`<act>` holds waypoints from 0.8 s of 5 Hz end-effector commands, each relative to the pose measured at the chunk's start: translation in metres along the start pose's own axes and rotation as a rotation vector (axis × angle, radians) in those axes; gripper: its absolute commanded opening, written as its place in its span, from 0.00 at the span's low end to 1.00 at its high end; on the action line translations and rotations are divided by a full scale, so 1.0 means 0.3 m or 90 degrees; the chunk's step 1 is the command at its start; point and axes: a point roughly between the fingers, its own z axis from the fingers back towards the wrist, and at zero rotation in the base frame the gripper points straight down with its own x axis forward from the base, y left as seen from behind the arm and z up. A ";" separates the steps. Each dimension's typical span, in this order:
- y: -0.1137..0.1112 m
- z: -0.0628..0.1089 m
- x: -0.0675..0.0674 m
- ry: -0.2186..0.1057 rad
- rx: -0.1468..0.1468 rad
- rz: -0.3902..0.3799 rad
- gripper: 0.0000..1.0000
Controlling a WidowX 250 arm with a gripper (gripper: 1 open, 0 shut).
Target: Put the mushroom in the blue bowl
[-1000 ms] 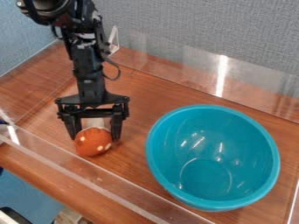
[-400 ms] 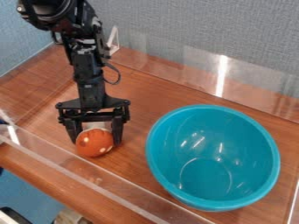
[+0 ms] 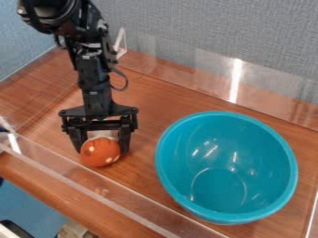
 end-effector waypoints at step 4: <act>-0.002 0.024 0.004 -0.036 -0.006 0.001 0.00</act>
